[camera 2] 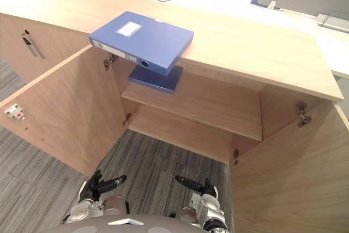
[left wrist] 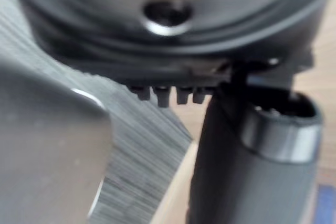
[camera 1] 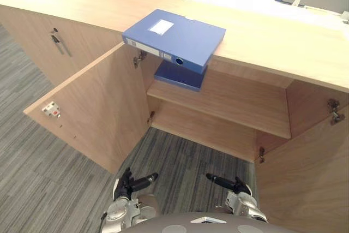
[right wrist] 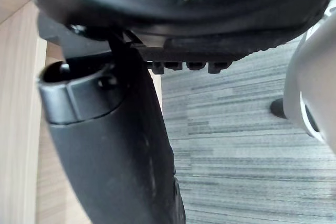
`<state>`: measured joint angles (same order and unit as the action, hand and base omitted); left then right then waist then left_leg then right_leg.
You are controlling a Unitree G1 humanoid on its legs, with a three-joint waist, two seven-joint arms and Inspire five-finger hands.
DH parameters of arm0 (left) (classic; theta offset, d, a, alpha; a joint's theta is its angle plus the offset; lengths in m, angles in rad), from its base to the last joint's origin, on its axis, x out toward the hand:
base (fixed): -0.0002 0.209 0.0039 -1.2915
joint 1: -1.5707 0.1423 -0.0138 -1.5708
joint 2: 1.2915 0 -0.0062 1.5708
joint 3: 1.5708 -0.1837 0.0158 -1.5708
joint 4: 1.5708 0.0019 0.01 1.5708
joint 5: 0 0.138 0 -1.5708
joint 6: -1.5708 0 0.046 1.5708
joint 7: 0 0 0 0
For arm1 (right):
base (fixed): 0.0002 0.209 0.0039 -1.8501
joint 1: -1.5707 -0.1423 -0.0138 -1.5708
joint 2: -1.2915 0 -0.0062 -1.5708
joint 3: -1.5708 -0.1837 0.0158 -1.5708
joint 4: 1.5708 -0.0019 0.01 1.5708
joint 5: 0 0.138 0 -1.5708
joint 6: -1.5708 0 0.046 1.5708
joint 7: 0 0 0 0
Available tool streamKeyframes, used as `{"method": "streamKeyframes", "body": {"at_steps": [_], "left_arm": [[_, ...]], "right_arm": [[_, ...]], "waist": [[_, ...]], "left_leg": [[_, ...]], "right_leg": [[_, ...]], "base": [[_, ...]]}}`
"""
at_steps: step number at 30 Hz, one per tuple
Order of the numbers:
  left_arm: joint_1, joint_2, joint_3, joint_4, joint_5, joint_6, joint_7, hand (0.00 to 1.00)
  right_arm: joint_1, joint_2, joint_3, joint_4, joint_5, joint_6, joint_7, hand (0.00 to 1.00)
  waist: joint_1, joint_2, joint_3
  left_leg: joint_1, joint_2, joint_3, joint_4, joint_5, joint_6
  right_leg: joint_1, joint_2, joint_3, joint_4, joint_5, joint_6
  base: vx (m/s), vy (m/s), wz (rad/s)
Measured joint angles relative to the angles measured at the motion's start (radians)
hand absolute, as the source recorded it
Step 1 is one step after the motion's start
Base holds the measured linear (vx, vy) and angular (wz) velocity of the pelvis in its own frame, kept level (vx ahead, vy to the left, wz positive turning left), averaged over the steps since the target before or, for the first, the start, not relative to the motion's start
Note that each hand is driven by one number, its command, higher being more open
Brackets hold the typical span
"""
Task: Walk over to the cabinet, pick up the folder, carry it to the office cabinet, place the folder inside the office cabinet, then close the office cabinet door
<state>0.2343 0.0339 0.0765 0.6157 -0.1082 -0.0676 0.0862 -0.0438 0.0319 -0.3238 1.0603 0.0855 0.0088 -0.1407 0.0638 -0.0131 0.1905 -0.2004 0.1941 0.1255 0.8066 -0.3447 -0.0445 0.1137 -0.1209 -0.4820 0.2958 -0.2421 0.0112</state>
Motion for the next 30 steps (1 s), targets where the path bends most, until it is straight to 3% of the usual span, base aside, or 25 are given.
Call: {"method": "streamKeyframes", "body": {"at_steps": [1, 2, 3, 4, 5, 8, 10, 16, 22, 26, 30], "left_arm": [[0.014, 0.006, -0.017, -0.031, 0.0, -0.002, -0.002, 1.0], [0.04, 0.005, -0.045, -0.078, 0.0, -0.002, -0.006, 1.0], [0.056, 0.012, -0.066, -0.092, 0.001, -0.001, -0.014, 1.0], [0.061, 0.024, -0.079, -0.127, 0.001, 0.002, -0.022, 1.0], [0.063, 0.028, -0.081, -0.149, 0.0, 0.002, -0.027, 1.0], [0.1, 0.051, -0.094, -0.26, -0.022, 0.001, -0.045, 1.0], [0.153, 0.062, -0.106, -0.343, -0.149, -0.007, -0.078, 1.0], [0.195, 0.051, -0.23, -0.483, -0.512, -0.012, -0.141, 1.0], [0.226, 0.042, -0.372, -0.704, -0.557, 0.0, -0.153, 1.0], [0.228, 0.037, -0.361, -0.8, -0.509, -0.01, -0.118, 1.0], [0.236, -0.021, -0.263, -0.818, -0.337, -0.037, 0.021, 1.0]], "right_arm": [[0.0, -0.003, -0.001, 0.003, 0.0, 0.002, -0.001, 1.0], [0.004, -0.026, -0.001, 0.007, 0.0, 0.004, -0.002, 1.0], [0.009, -0.025, 0.0, 0.021, -0.001, 0.006, -0.002, 1.0], [0.008, -0.022, 0.0, 0.024, -0.001, 0.007, 0.001, 1.0], [0.006, -0.022, 0.0, 0.024, -0.003, 0.007, 0.003, 1.0], [-0.011, -0.017, 0.003, 0.024, -0.004, 0.007, 0.006, 1.0], [-0.006, -0.015, 0.023, 0.023, -0.037, 0.007, 0.027, 1.0], [0.033, -0.028, 0.087, 0.037, -0.08, 0.007, 0.049, 1.0], [0.061, -0.067, 0.116, 0.059, -0.111, 0.012, 0.052, 1.0], [0.068, -0.075, 0.122, 0.061, -0.111, 0.01, 0.051, 1.0], [0.075, -0.073, 0.129, 0.06, -0.107, 0.006, 0.041, 1.0]], "waist": [[0.001, -0.004, 0.002], [0.003, 0.014, -0.001], [0.012, 0.0, -0.008], [0.01, -0.028, -0.024], [0.011, -0.031, -0.026], [0.014, -0.027, -0.026], [0.015, -0.015, -0.04], [0.01, -0.008, -0.078], [-0.015, 0.0, -0.086], [-0.015, 0.004, -0.09], [-0.012, 0.004, -0.096]], "left_leg": [[-0.005, -0.016, -0.004, -0.096, 0.012, -0.007], [-0.003, -0.032, -0.033, -0.306, 0.162, -0.021], [0.028, -0.071, -0.015, -0.338, 0.159, -0.01], [0.038, -0.105, -0.005, -0.373, 0.169, 0.005], [0.038, -0.117, -0.002, -0.381, 0.17, 0.008], [0.089, -0.152, 0.019, -0.444, 0.182, 0.027], [0.178, -0.164, 0.034, -0.532, 0.197, 0.035], [0.255, -0.18, 0.027, -0.681, 0.265, 0.021], [0.299, -0.184, 0.009, -0.802, 0.339, 0.016], [0.306, -0.194, 0.006, -0.859, 0.383, 0.025], [0.312, -0.212, -0.017, -0.896, 0.406, 0.026]], "right_leg": [[0.006, -0.013, 0.008, 0.0, 0.0, 0.017], [0.008, -0.017, 0.028, 0.001, -0.003, 0.051], [0.01, -0.044, 0.07, -0.014, 0.003, 0.073], [0.011, -0.066, 0.086, -0.048, 0.025, 0.074], [0.013, -0.074, 0.09, -0.063, 0.035, 0.078], [0.052, -0.094, 0.11, -0.13, 0.092, 0.092], [0.105, -0.095, 0.125, -0.165, 0.127, 0.088], [0.138, -0.09, 0.123, -0.213, 0.136, 0.09], [0.132, -0.084, 0.119, -0.217, 0.139, 0.094], [0.128, -0.083, 0.115, -0.249, 0.157, 0.101], [0.131, -0.092, 0.1, -0.254, 0.155, 0.1]], "base": [[0.25, 0.255, -0.4], [0.25, 0.248, -0.36], [0.29, 0.295, -0.23], [0.23, 0.224, -0.06], [0.22, 0.245, 0.07], [0.19, 0.175, -0.08], [0.13, 0.061, -0.16], [0.05, -0.055, 0.01], [-0.07, -0.055, 0.03], [-0.12, -0.007, 0.0], [-0.12, 0.017, 0.11]]}}
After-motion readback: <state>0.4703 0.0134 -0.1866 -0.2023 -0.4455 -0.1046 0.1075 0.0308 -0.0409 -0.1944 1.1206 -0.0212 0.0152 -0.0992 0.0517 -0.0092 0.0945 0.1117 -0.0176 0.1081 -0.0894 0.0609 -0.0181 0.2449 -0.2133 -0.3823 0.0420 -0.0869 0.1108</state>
